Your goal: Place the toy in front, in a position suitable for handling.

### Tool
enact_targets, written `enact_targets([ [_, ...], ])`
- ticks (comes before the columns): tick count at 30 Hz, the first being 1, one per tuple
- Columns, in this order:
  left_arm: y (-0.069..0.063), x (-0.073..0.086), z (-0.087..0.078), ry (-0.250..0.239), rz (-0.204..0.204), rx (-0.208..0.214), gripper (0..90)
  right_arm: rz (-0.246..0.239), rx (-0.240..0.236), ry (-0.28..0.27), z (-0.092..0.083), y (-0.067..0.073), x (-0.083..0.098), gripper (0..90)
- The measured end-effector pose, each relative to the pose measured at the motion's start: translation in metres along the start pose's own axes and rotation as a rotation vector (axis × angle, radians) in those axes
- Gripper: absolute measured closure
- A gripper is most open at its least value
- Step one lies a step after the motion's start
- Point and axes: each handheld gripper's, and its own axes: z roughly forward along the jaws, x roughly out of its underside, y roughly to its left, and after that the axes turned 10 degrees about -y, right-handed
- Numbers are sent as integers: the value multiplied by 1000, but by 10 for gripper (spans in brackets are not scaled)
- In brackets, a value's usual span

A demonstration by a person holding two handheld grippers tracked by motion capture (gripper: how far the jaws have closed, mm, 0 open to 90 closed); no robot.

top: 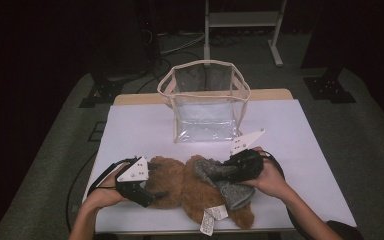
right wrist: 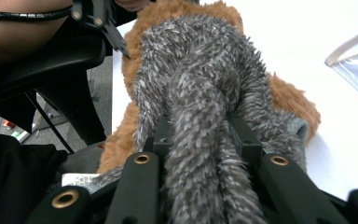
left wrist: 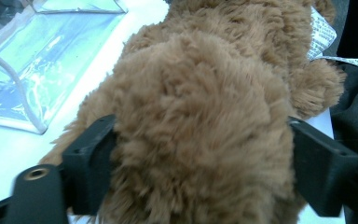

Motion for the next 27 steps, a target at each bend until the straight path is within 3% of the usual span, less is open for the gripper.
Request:
enact_targets([
  [6, 5, 7, -1, -21, -41, -8, 116, 13, 14, 3, -9, -3, 11, 689],
  [11, 3, 9, 10, -35, -68, 32, 233, 28, 44, 16, -20, -5, 17, 689],
  [14, -1, 6, 18, -34, -71, 43, 251, 39, 65, 22, -28, -9, 19, 688],
  [22, -6, -8, 48, -50, -118, 43, 251, 50, 145, 49, -52, -15, 22, 689],
  [27, -15, -25, 77, -50, -99, 54, 251, 12, 148, 22, -55, -7, 6, 689],
])
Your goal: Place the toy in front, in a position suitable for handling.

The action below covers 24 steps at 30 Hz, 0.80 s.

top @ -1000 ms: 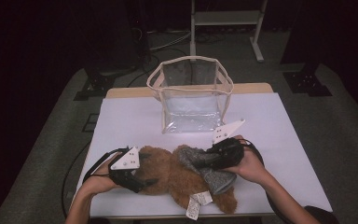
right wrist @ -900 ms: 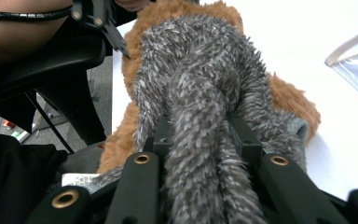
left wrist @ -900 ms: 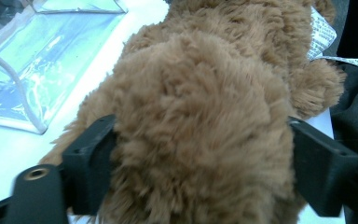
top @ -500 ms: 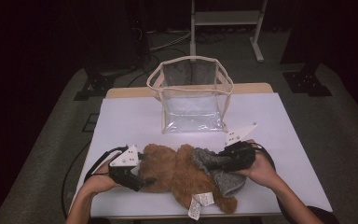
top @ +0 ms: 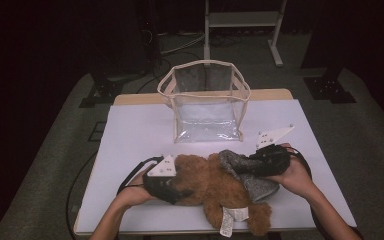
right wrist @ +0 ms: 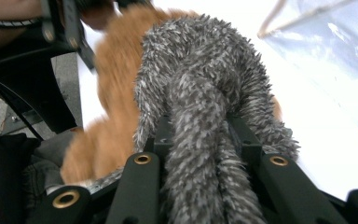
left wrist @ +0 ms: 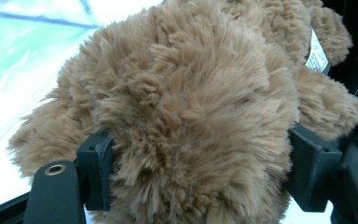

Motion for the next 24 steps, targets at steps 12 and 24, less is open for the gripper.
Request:
enact_targets([
  [12, -7, -6, 6, 35, 43, -15, 253, -22, 16, 5, -8, 7, 13, 683],
  [24, -17, -6, 3, 70, 92, 0, 253, -56, 8, 33, 18, 6, -4, 680],
])
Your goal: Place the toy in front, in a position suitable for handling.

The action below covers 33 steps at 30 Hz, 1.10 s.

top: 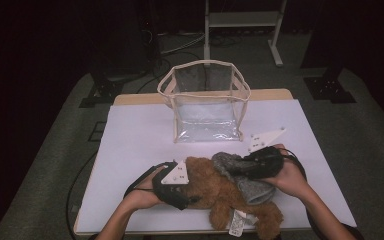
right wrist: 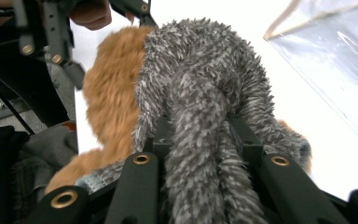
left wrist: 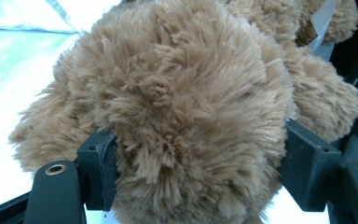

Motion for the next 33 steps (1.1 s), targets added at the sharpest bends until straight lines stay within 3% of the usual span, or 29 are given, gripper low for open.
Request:
enact_targets([
  [5, 8, 0, -9, 7, -5, 7, 219, 22, -45, 7, 15, -1, 1, 685],
  [9, 12, -13, -13, -26, 15, 24, 200, 43, -73, -20, 16, 5, 11, 687],
  [11, 13, -19, -11, -44, 19, 41, 203, 29, -74, -20, 17, 9, 11, 687],
  [15, 15, -17, 1, -16, 20, 67, 246, 0, -56, -14, 15, 13, 8, 684],
  [18, 17, -11, 1, -29, -6, 65, 274, 6, -29, -35, 3, 7, 6, 684],
  [21, 17, -9, -1, -18, -4, 62, 279, 16, 20, -44, -15, 0, 8, 684],
  [25, 17, -12, -1, -12, 3, 66, 278, 43, 44, -36, -30, -4, 17, 684],
  [28, 17, -21, -3, -6, 18, 62, 243, 46, 41, -25, -26, -2, 21, 684],
  [31, 20, -27, -3, -37, 10, 63, 241, 42, 23, -20, -15, -2, 19, 683],
  [33, 22, -27, 2, -12, 20, 74, 251, 35, 7, -13, -7, -2, 15, 683],
])
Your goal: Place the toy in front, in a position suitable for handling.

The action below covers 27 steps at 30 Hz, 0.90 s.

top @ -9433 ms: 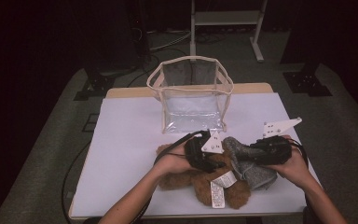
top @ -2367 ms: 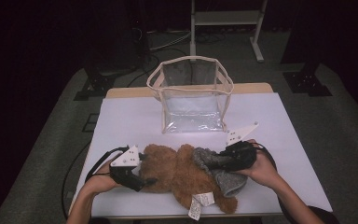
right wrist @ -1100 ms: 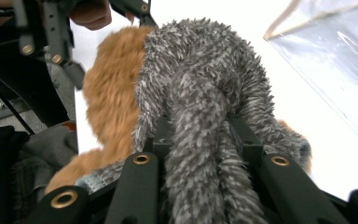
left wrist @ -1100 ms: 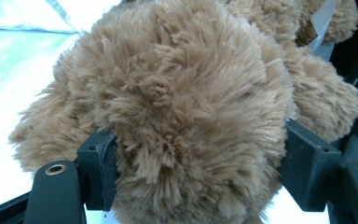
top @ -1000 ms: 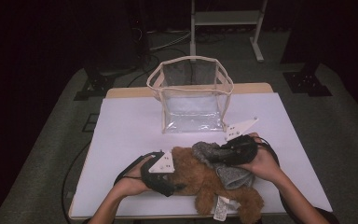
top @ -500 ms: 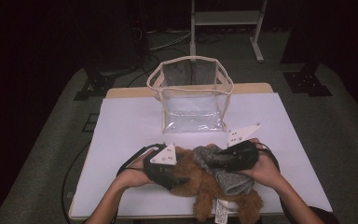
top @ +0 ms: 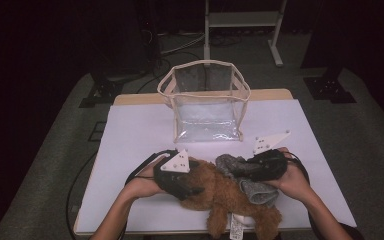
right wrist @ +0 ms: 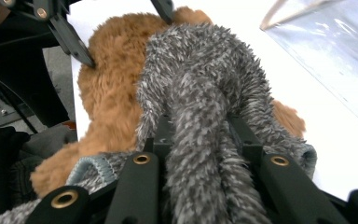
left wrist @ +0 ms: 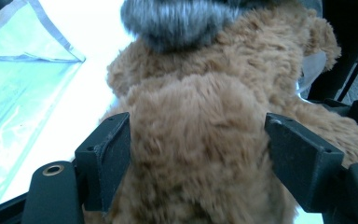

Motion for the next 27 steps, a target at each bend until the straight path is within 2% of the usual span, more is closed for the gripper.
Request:
enact_targets([
  [2, 0, 2, 3, 18, 5, 4, 275, -13, -15, 5, 9, -1, -6, 683],
  [6, 0, 9, 2, 13, 3, -15, 318, -7, -39, 14, 21, -7, -11, 683],
  [8, 0, 12, 1, 7, -4, -14, 329, 6, -40, 4, 19, -12, -11, 684],
  [11, -1, 11, 1, 5, -7, -11, 333, 23, -7, 2, 7, -18, -5, 684],
  [14, -4, 9, 2, 16, 14, -4, 333, 42, 24, 10, -2, -26, -1, 685],
  [16, -6, 8, 2, 27, 31, 2, 334, 58, 24, 13, -2, -31, -1, 685],
  [20, -13, 6, 1, 61, 72, 11, 337, 54, 7, 33, 16, -38, -8, 684],
  [24, -17, 8, -1, 62, 84, 25, 336, 65, -9, 56, 36, -47, -12, 684],
  [27, -16, 9, -3, 62, 89, 39, 336, 89, 0, 76, 43, -55, -8, 684],
])
